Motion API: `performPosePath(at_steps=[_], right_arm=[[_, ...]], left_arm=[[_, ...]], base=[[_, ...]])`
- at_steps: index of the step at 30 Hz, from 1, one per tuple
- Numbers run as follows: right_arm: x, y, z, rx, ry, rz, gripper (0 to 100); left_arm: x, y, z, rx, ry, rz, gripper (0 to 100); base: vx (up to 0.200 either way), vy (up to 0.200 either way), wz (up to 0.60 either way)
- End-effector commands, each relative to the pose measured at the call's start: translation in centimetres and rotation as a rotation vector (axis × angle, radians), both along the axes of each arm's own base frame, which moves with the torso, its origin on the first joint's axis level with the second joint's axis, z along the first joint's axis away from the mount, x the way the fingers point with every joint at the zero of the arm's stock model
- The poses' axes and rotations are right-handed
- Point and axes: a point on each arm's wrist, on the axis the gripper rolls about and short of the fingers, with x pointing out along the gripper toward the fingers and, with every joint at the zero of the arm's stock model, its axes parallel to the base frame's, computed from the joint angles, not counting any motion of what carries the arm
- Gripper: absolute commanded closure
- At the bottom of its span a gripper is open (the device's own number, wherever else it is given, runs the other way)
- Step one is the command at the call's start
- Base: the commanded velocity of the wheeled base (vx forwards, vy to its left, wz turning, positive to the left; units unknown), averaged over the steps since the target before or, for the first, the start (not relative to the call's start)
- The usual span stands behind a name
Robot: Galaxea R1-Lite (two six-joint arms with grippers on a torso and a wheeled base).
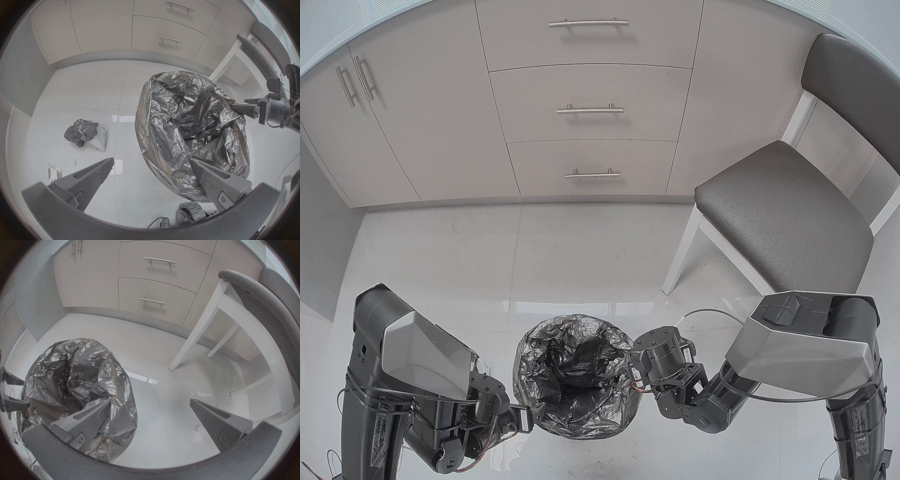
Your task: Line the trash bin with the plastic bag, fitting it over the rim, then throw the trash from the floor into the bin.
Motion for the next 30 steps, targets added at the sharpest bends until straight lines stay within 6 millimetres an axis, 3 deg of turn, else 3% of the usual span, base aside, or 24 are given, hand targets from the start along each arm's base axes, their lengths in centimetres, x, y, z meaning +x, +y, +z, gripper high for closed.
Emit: performPosePath(at_steps=[1,9,30], right_arm=[[0.3,-0.1,0.2,0.005,-0.006,-0.008,0],[0.8,-0.6,0.5,0.009,-0.013,-0.024,0],[2.0,-2.0,-2.0,-0.022,0.027,-0.07,0]], left_arm=[[0.0,0.0,0.0,0.0,0.0,0.0,0],[0.0,0.0,-0.1,0.001,0.001,0.0,0],[0.0,0.0,-0.1,-0.001,0.001,0.001,0]], base=[[0.0,0.0,0.0],[0.0,0.0,0.0],[0.0,0.0,0.0]])
